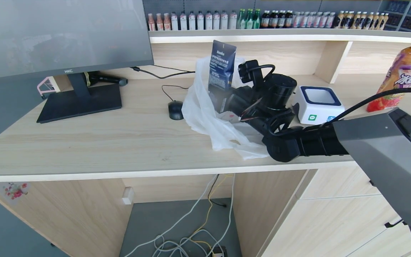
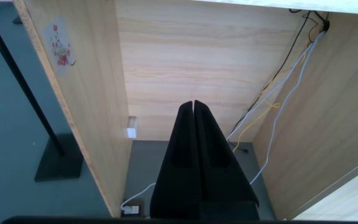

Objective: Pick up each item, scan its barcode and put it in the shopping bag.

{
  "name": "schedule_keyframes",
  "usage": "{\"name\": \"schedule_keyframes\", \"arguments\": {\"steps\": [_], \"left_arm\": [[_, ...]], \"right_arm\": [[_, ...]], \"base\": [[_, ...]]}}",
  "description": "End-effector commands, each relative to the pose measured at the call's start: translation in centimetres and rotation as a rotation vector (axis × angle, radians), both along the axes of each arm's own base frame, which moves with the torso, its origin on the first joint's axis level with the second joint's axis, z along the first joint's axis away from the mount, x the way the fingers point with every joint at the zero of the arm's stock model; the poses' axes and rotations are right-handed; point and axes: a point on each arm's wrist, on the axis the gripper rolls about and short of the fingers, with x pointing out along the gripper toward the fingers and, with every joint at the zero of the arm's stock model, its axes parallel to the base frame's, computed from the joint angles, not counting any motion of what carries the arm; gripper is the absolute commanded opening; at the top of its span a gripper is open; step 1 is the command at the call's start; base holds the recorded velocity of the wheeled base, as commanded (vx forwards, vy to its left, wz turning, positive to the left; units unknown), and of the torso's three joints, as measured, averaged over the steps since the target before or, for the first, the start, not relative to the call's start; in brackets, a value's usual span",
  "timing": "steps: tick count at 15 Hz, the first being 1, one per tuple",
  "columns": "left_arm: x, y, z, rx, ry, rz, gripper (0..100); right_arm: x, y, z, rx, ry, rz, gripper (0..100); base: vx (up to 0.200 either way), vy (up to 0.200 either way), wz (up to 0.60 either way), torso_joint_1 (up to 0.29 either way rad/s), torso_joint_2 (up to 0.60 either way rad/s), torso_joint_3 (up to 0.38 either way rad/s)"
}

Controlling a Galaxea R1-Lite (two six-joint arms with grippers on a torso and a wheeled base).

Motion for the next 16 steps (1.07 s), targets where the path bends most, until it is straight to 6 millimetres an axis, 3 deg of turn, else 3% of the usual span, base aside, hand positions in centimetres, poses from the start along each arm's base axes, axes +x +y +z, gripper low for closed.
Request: {"name": "schedule_keyframes", "arguments": {"steps": [1,16], "left_arm": [[0.0,0.0,0.0,0.0,0.0,0.0,0],[0.0,0.0,0.0,0.0,0.0,0.0,0]], "right_arm": [[0.17,0.12,-0.46,-0.006,0.01,0.001,0],[0.44,0.25,-1.12,-0.024,0.007,-0.012,0]], "base": [[0.0,0.0,0.0,0.0,0.0,0.0],[0.0,0.0,0.0,0.0,0.0,0.0]]}}
